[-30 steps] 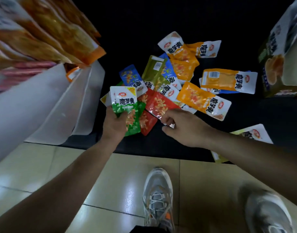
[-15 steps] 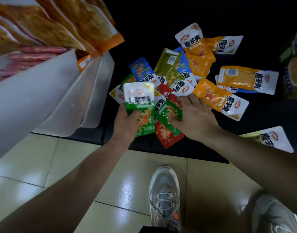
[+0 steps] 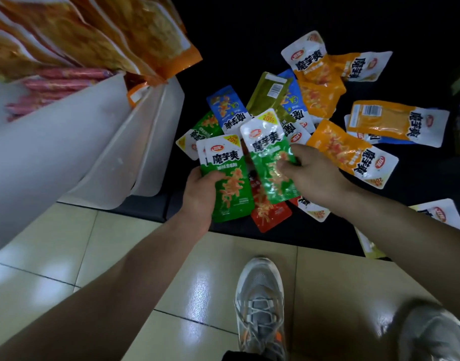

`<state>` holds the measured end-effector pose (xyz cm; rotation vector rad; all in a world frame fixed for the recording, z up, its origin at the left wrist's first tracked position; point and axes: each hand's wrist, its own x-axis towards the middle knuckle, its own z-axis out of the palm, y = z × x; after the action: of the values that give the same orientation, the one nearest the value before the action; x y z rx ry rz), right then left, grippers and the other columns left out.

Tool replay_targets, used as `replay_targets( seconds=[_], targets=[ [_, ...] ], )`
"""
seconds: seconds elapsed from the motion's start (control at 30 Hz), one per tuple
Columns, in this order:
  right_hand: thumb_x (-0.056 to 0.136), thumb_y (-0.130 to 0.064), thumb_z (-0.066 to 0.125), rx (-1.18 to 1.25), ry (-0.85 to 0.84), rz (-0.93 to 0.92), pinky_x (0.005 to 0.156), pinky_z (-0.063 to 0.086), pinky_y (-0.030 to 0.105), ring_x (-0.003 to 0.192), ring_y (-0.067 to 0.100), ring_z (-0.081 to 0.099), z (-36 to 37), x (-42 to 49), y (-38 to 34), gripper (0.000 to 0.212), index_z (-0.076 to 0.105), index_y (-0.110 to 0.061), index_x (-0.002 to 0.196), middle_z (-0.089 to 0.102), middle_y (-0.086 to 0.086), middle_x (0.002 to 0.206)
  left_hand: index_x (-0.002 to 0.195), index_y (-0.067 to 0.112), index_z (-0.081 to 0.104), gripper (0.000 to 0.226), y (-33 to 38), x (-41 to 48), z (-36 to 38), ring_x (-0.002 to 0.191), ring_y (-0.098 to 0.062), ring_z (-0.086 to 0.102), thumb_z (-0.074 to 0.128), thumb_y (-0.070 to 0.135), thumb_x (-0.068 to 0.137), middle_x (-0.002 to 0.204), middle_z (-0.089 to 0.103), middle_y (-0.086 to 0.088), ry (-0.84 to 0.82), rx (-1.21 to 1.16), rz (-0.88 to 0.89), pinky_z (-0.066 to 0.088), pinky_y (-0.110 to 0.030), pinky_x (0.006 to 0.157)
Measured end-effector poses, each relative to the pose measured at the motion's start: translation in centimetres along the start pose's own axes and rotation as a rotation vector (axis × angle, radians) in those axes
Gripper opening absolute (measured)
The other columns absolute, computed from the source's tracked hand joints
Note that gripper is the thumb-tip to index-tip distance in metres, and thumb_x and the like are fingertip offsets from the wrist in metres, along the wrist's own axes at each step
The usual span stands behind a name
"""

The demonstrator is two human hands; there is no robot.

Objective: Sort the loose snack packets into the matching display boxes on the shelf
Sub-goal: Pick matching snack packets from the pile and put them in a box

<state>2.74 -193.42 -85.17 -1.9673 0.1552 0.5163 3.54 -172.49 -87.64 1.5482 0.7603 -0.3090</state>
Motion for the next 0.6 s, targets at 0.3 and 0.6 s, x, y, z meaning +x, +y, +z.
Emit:
replay_targets(
  seconds=[0.3,0.6],
  targets=[
    [0.083,-0.048,0.075,-0.194,0.05,-0.087,0.057,0.035,0.019,0.074,-0.006,0.051,4.2,1.6,-1.9,0.03,0.061,-0.021,0.087,0.058,-0.016,0.081,0.121,0.008,0.064,0.029,-0.3,-0.4,-0.3,0.103,-0.037,0.071,0.068,0.008,0.093,0.112,0.073,-0.017,-0.102,-0.011,0.134,0.055,-0.058,0.093],
    [0.099,-0.04,0.048,-0.825,-0.059,-0.403,0.113,0.032,0.041,0.14,0.026,0.032,4.7,5.6,-1.0,0.059,0.036,-0.017,0.152,0.035,0.005,0.156,0.136,0.015,0.053,0.046,2.9,5.9,-3.4,0.106,-0.005,0.064,0.069,0.013,0.093,0.118,0.067,0.008,0.143,0.313,0.518,0.05,-0.012,0.084]
  ],
)
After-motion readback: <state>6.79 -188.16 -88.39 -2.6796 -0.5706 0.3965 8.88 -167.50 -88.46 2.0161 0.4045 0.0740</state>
